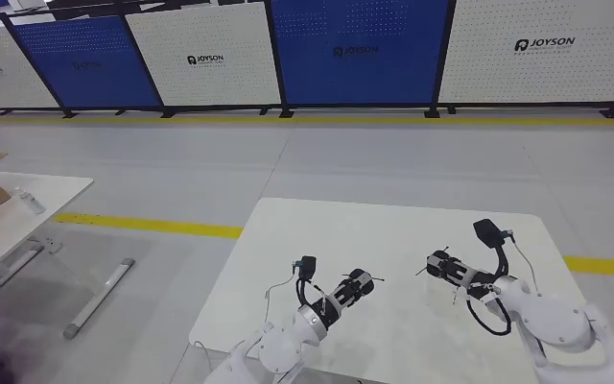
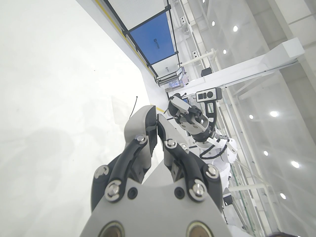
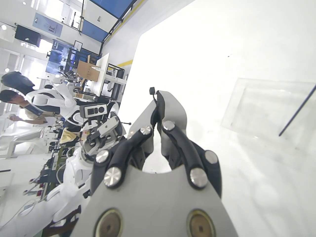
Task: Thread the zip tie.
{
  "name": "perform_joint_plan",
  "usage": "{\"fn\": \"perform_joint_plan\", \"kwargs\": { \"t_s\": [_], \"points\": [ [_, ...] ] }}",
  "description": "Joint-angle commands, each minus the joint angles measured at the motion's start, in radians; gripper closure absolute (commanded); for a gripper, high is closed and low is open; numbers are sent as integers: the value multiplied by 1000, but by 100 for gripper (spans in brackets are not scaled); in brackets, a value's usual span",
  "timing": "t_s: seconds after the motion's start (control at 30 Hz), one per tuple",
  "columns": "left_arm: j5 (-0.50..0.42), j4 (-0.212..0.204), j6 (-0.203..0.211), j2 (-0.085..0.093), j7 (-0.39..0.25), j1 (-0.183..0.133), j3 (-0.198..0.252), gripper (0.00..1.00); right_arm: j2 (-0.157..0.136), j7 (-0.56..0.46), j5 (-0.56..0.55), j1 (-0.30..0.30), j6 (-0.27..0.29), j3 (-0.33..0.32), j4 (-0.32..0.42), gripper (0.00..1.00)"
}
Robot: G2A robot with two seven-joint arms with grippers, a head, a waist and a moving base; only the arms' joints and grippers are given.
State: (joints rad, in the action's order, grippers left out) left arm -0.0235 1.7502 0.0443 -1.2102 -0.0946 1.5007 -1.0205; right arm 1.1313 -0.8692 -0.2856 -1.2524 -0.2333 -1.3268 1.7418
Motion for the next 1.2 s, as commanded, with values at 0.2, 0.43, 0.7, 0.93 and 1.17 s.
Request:
{"fn": "perform_joint_plan", "kwargs": {
  "t_s": [0.2, 0.43, 0.7, 0.93, 1.17],
  "points": [
    [0, 0, 0, 0, 0, 0, 0, 100, 0, 0, 0, 0, 0, 0, 0, 100],
    [0, 0, 0, 0, 0, 0, 0, 100, 0, 0, 0, 0, 0, 0, 0, 100],
    [0, 0, 0, 0, 0, 0, 0, 100, 3, 73, 10, -24, 26, 1, 6, 100],
    [0, 0, 0, 0, 0, 0, 0, 100, 13, 295, -33, -116, 36, 46, 83, 100],
    [0, 0, 0, 0, 0, 0, 0, 100, 14, 308, -40, -121, 32, 54, 88, 100]
  ]
}}
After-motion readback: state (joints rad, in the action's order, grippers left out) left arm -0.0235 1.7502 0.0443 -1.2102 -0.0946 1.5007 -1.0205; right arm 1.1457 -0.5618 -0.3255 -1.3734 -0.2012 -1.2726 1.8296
